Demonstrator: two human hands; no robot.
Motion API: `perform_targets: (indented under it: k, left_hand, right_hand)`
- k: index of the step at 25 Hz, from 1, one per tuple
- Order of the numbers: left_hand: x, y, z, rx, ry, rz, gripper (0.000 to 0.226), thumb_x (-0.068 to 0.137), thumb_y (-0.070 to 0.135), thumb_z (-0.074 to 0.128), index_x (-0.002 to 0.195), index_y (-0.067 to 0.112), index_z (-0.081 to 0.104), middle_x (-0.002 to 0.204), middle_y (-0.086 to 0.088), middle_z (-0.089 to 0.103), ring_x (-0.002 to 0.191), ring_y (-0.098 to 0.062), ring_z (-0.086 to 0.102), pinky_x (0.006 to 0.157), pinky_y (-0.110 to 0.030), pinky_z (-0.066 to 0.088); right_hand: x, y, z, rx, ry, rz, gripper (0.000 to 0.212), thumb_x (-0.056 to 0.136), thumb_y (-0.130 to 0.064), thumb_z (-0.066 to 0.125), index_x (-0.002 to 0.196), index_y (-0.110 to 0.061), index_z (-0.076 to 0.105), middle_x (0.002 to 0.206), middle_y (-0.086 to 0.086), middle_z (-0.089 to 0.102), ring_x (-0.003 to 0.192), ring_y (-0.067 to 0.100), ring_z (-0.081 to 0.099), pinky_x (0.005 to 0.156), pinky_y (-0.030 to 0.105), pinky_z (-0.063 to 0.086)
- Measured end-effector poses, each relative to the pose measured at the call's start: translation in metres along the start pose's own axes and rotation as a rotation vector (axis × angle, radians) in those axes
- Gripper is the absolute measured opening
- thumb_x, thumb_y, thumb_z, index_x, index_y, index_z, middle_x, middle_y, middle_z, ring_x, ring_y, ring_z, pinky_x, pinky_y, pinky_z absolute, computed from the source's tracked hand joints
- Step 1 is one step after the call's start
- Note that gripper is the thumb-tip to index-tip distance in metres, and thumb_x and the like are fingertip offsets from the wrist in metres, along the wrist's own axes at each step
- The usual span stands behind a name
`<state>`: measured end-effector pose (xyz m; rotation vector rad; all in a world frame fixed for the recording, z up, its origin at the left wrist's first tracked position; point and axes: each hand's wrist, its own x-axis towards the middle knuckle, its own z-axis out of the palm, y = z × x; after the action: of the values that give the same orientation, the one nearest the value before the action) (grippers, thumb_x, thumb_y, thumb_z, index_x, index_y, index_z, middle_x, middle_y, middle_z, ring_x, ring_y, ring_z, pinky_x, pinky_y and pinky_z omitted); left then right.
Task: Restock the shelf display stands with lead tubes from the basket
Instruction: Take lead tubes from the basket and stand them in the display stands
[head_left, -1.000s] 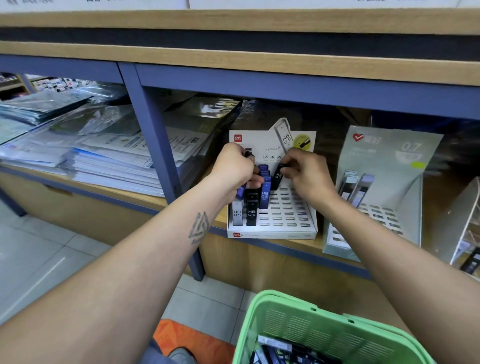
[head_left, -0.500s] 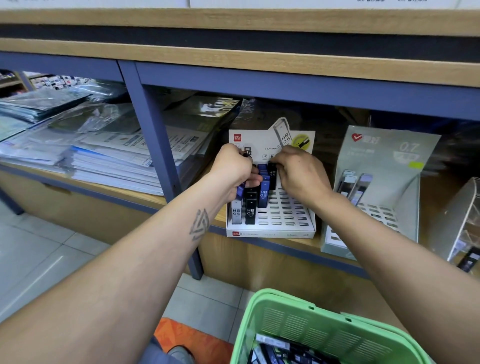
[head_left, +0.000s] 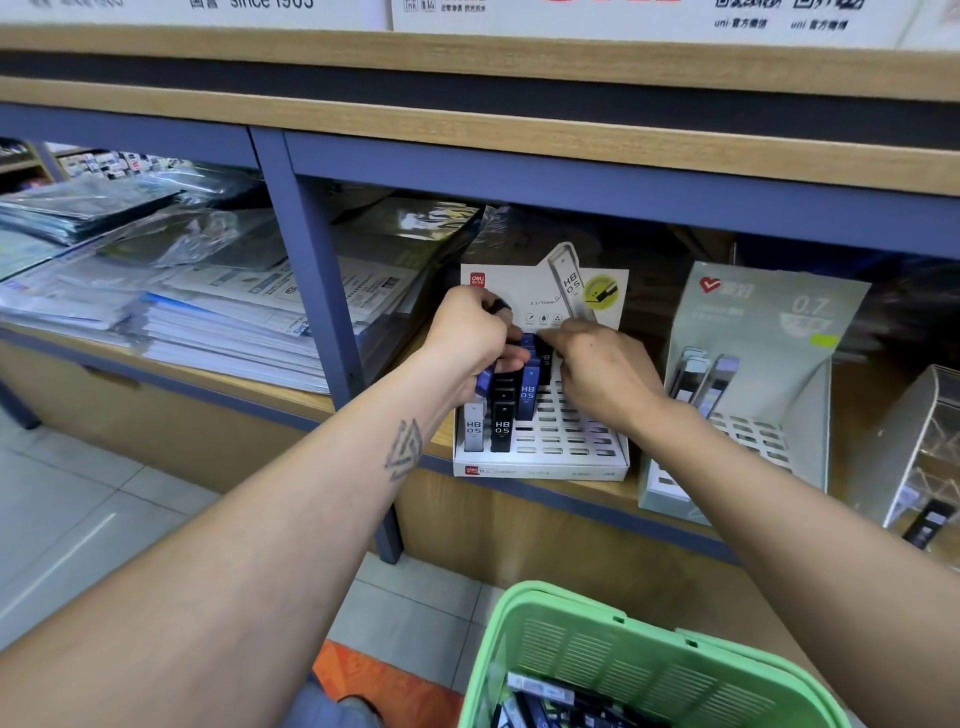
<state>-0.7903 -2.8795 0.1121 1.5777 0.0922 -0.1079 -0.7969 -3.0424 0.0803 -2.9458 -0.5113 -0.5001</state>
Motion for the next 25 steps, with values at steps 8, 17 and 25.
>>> perform_targets:
  k: [8,17,25]
  left_hand:
    - [-0.031,0.018,0.006,-0.046,-0.298,0.019,0.037,0.108,0.013,0.042,0.138,-0.007,0.039,0.076,-0.023,0.067,0.050,-0.020,0.055,0.040,-0.023,0.042]
    - [-0.053,0.025,-0.009,0.043,-0.445,-0.146,0.024,0.106,0.004,0.042,0.126,-0.004,0.053,0.092,-0.027,0.073,0.077,-0.030,0.076,0.061,-0.032,0.062]
    - [-0.045,0.026,-0.004,0.017,-0.291,-0.096,0.021,0.103,-0.005,0.038,0.121,-0.003,0.050,0.072,-0.025,0.063,0.048,-0.020,0.062,0.042,-0.022,0.049]
  right_hand:
    - [-0.003,-0.014,-0.041,1.407,0.018,0.388,0.013,0.097,-0.013,0.064,0.104,-0.008,0.073,0.072,0.006,0.066,0.069,0.018,0.060,0.067,0.029,0.053]
    - [-0.019,0.008,-0.039,1.285,0.193,0.379,0.013,0.095,0.000,0.065,0.102,-0.007,0.072,0.079,0.006,0.073,0.065,0.016,0.068,0.065,0.025,0.058]
    - [-0.027,-0.004,-0.043,-0.146,0.273,-0.226,0.027,0.091,-0.032,0.066,0.117,-0.027,0.072,0.121,0.003,0.057,0.109,0.030,0.052,0.083,0.045,0.049]
